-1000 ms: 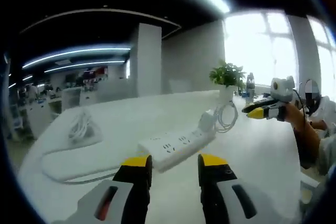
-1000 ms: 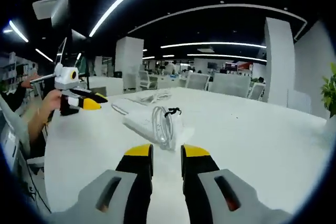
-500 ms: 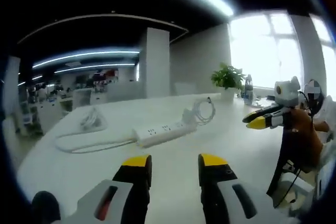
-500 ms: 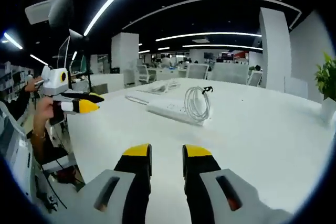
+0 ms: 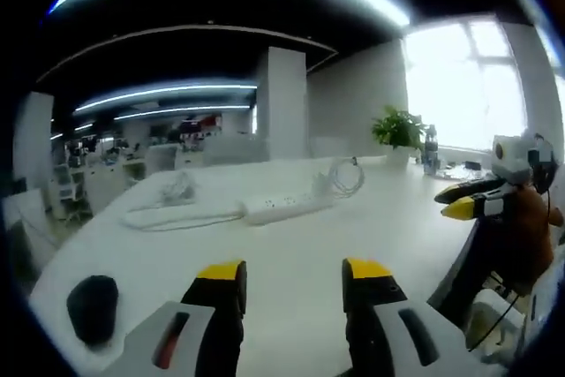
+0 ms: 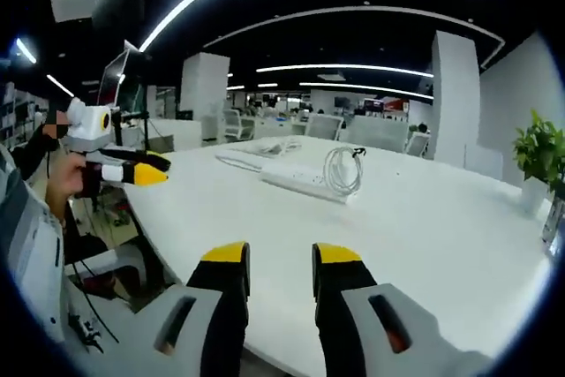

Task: Straighten the power strip on the desk, plug the charger into it

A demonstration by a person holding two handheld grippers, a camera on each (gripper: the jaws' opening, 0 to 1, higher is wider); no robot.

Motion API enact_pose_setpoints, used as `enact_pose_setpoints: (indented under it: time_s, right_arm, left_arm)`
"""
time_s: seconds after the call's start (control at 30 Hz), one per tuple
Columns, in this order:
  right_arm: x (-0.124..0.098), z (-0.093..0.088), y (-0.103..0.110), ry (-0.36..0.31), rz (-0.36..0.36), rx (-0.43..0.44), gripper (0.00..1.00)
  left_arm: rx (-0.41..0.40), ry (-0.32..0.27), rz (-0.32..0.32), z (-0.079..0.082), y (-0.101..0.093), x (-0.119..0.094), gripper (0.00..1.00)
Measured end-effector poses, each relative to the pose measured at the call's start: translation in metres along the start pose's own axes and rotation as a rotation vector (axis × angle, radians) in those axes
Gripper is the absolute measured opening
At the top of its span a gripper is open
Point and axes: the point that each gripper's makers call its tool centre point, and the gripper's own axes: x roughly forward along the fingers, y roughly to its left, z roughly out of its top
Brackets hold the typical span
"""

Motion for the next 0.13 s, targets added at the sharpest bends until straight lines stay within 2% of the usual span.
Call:
enact_pose_setpoints:
  time_s: [0.13]
  right_arm:
    - [-0.0014, -0.0044, -0.0003, 0.008, -0.007, 0.006, 0.27]
  left_arm:
    - [0.009, 0.005, 0.010, -0.0019, 0.0013, -0.0029, 0.46]
